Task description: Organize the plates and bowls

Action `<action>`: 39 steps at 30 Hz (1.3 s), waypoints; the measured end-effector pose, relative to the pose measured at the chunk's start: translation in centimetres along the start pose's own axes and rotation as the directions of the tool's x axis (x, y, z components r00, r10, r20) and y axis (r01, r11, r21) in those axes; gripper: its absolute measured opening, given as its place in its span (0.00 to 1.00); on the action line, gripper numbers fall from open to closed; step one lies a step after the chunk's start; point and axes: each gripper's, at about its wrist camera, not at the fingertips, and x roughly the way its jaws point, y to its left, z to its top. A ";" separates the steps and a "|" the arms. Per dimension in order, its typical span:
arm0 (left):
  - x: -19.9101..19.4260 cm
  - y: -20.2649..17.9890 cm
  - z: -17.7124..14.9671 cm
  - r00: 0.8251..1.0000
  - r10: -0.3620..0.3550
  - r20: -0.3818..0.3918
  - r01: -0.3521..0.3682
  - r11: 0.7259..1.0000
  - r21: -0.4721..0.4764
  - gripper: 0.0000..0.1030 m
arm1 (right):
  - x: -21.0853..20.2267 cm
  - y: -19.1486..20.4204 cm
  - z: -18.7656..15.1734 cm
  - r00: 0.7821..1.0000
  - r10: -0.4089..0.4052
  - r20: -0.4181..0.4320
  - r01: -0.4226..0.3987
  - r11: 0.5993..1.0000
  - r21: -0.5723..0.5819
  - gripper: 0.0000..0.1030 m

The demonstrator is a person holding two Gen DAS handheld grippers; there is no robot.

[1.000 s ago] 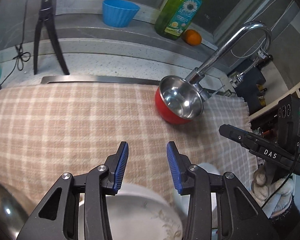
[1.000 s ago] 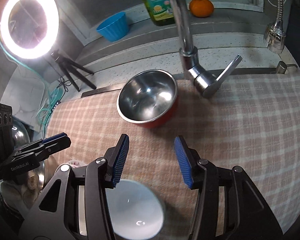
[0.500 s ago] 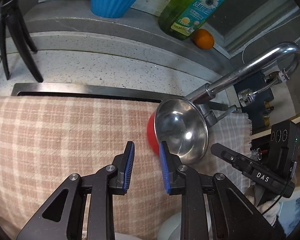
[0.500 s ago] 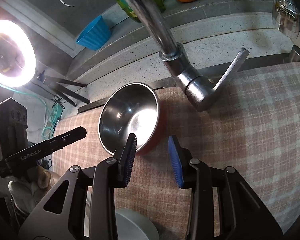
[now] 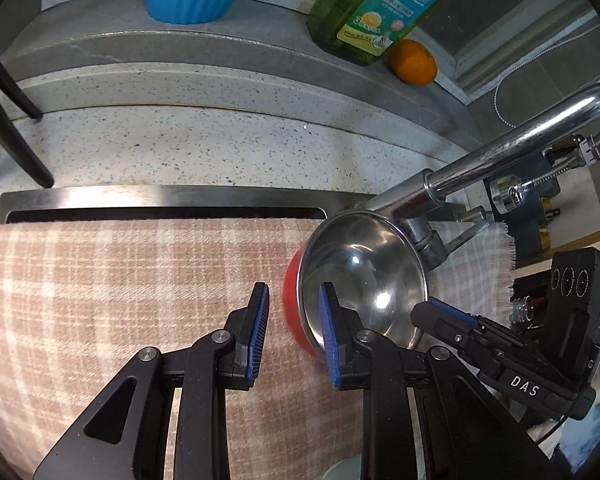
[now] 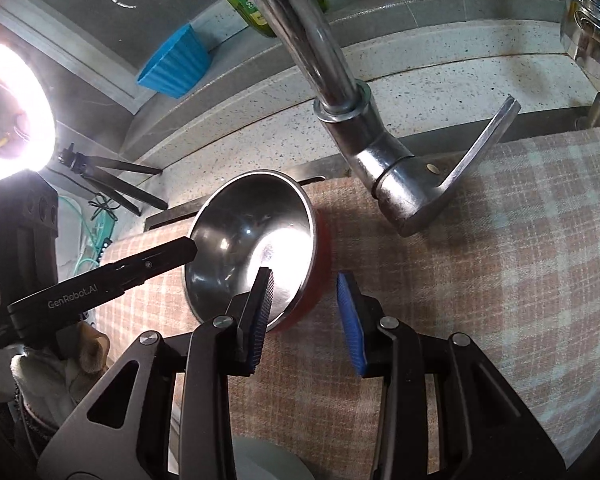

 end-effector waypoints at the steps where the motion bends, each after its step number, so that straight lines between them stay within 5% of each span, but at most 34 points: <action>1: 0.1 -0.1 0.0 1.000 0.003 0.001 -0.003 1.000 0.002 0.21 | 0.2 0.1 -0.1 1.000 0.002 -0.003 -0.002 1.000 0.004 0.34; 3: 0.4 -0.2 0.0 1.000 0.001 -0.004 -0.001 1.000 0.008 0.15 | 0.3 0.0 0.0 1.000 0.002 -0.004 -0.002 1.000 0.008 0.34; 7: 0.7 -0.5 0.0 1.000 0.011 -0.007 -0.011 1.000 0.023 0.09 | 0.5 0.3 0.3 1.000 -0.006 -0.007 0.006 1.000 -0.007 0.17; 19: -0.1 -0.8 -0.4 1.000 0.024 0.015 -0.025 0.999 0.042 0.08 | 0.0 1.2 0.1 1.000 -0.027 -0.005 0.027 0.999 -0.035 0.16; 39: -7.7 1.1 -4.7 0.992 -0.018 0.121 0.015 0.999 0.029 0.08 | -4.2 7.5 -4.0 1.000 0.011 0.016 -0.009 0.990 -0.139 0.16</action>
